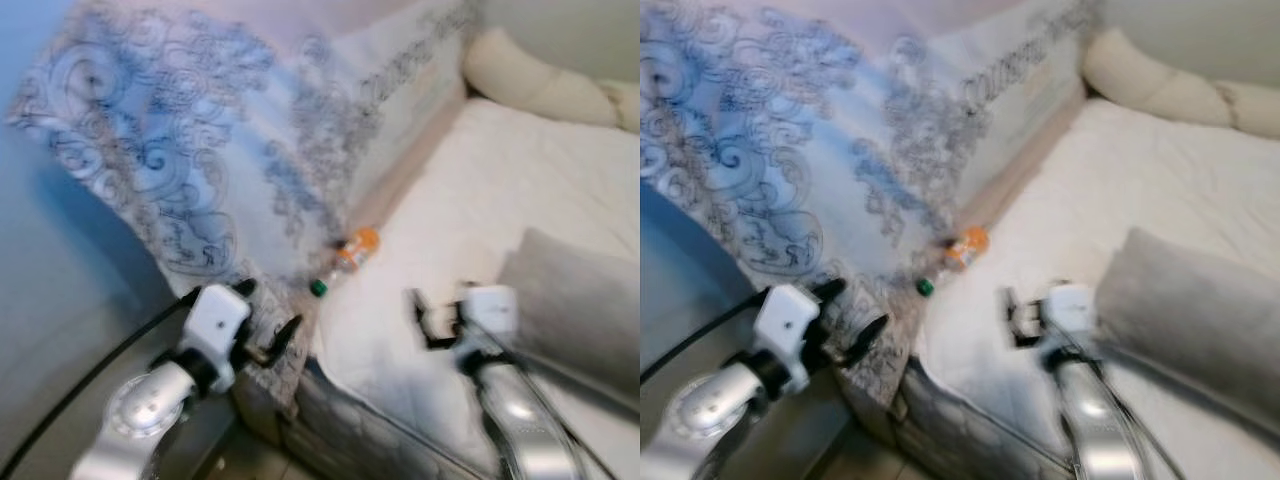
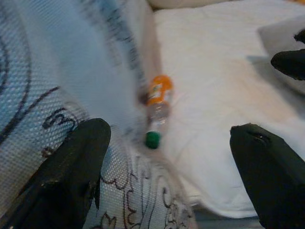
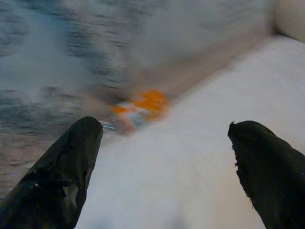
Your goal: Clean up the room
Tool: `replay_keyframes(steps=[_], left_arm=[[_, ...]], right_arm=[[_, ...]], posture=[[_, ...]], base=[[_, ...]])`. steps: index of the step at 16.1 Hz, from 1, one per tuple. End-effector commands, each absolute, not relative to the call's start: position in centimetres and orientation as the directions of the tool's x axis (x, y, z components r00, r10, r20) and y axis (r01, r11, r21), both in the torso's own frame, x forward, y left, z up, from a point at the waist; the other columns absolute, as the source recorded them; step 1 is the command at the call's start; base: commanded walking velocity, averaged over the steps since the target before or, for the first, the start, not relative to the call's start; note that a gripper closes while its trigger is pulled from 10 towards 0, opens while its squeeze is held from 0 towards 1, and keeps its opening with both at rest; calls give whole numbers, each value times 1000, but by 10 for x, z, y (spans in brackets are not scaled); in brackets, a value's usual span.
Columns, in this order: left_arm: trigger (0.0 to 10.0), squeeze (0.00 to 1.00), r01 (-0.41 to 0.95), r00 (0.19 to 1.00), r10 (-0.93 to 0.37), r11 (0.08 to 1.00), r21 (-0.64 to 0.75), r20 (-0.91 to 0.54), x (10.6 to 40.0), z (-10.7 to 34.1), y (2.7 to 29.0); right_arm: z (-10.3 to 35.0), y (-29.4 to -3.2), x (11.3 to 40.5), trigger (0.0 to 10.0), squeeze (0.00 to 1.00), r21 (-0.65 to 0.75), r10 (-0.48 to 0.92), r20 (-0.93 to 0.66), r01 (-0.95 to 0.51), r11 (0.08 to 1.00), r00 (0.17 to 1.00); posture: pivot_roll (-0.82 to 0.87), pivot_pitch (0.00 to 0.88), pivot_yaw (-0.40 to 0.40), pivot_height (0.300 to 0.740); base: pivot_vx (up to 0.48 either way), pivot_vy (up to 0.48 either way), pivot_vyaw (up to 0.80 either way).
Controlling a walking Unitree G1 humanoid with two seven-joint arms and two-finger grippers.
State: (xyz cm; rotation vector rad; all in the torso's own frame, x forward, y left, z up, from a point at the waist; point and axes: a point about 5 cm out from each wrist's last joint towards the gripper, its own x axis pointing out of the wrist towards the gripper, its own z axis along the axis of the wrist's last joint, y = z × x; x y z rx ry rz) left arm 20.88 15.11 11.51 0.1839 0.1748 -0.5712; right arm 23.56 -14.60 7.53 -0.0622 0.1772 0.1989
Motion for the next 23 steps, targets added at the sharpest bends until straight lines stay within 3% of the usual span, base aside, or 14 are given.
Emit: replay_keyframes(steps=[1, 4, 10, 16, 17, 18, 19, 21, 22, 23], left_arm=[[10000, 1000, 568, 816, -540, 815, 114, -206, 209, 118, 147], [10000, 1000, 574, 812, -546, 812, 110, -205, 208, 118, 146], [10000, 1000, 588, 801, -562, 803, 97, -204, 204, 119, 146], [10000, 1000, 562, 817, -534, 822, 94, -217, 194, 124, 150], [10000, 1000, 575, 807, -542, 812, 102, -234, 193, 122, 149], [10000, 1000, 577, 806, -543, 811, 103, -235, 193, 122, 149], [10000, 1000, 565, 814, -530, 818, 110, -238, 194, 122, 150], [10000, 1000, 514, 845, -480, 851, 110, -235, 197, 122, 154], [10000, 784, 483, 861, -450, 869, 105, -236, 197, 122, 157], [10000, 659, 463, 870, -432, 881, 98, -237, 196, 121, 159]], right_arm=[[76, -154, 235, 10000, 0, -117, 173, -184, -196, 974, 968], [72, -157, 235, 10000, 0, -23, 136, -210, -144, 989, 968], [71, -155, 233, 10000, 0, 1, 145, -236, -149, 989, 961], [72, -164, 237, 10000, 0, 29, 19, -357, -9, 1000, 934], [71, -162, 242, 10000, 180, 31, 18, -364, -7, 999, 931], [71, -162, 242, 10000, 180, 31, 17, -367, -5, 999, 930], [73, -160, 245, 10000, 1000, 46, 30, -366, -14, 999, 930], [75, -159, 246, 10000, 1000, 48, 43, -368, -27, 998, 929], [75, -160, 246, 10000, 1000, 40, 38, -366, -26, 999, 930], [76, -162, 246, 10000, 1000, 36, 33, -363, -21, 999, 931]], posture=[[19, 0, 4, 740], [19, 0, 3, 740], [26, 0, 3, 740], [40, 0, -1, 740], [44, 0, 3, 740], [44, 0, 3, 740], [46, 0, 5, 740], [50, 0, 5, 740], [49, 0, 5, 740], [47, 0, 6, 740]], base=[[289, 0, 800], [191, 0, 533], [0, 0, 0], [0, 0, 0], [0, 0, 0], [0, 0, 0], [0, 0, 0], [0, 0, 0], [0, 0, 0], [0, 0, 0]])
